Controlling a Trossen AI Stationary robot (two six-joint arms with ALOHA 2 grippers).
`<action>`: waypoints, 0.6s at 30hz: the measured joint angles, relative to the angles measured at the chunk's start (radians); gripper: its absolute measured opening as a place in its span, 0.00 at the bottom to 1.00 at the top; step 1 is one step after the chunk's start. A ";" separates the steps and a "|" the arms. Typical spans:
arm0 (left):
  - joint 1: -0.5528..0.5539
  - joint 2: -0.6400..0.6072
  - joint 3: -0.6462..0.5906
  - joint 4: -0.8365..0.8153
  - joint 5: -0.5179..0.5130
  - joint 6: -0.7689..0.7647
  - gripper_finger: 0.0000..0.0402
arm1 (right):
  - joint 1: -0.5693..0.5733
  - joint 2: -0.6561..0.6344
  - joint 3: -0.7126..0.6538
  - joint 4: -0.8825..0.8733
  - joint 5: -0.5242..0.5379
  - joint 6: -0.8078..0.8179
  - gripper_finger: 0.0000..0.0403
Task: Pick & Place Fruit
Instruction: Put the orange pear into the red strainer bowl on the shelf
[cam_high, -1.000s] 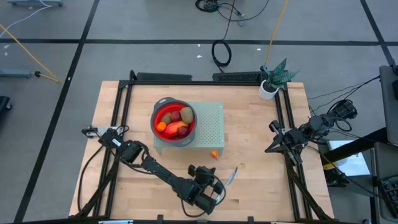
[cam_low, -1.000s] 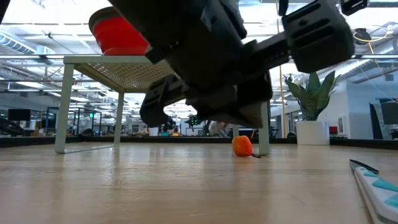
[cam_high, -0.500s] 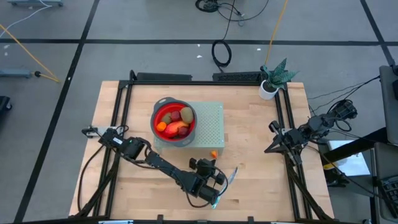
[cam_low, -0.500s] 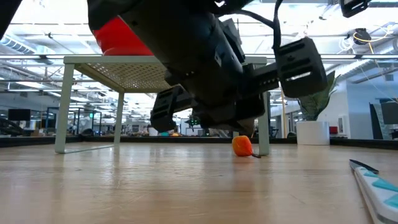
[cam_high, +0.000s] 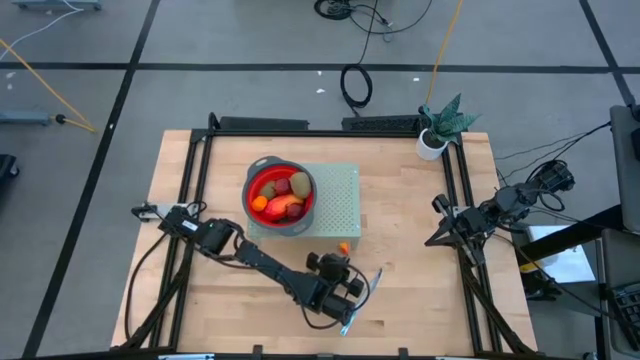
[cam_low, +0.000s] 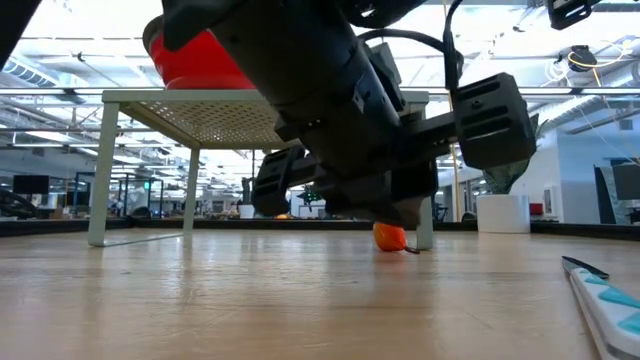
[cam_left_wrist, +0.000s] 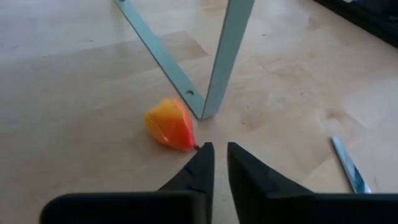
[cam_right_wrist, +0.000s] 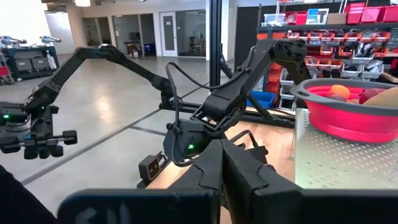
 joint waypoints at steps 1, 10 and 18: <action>0.002 0.000 0.000 0.001 -0.002 0.000 0.12 | 0.000 0.000 0.000 0.000 0.000 0.000 0.00; 0.003 0.000 0.000 -0.002 -0.003 0.001 0.40 | 0.000 0.000 0.000 0.000 -0.078 0.000 0.00; 0.003 0.000 0.000 -0.007 -0.003 0.030 0.56 | 0.000 0.000 0.000 0.000 -0.078 0.000 0.00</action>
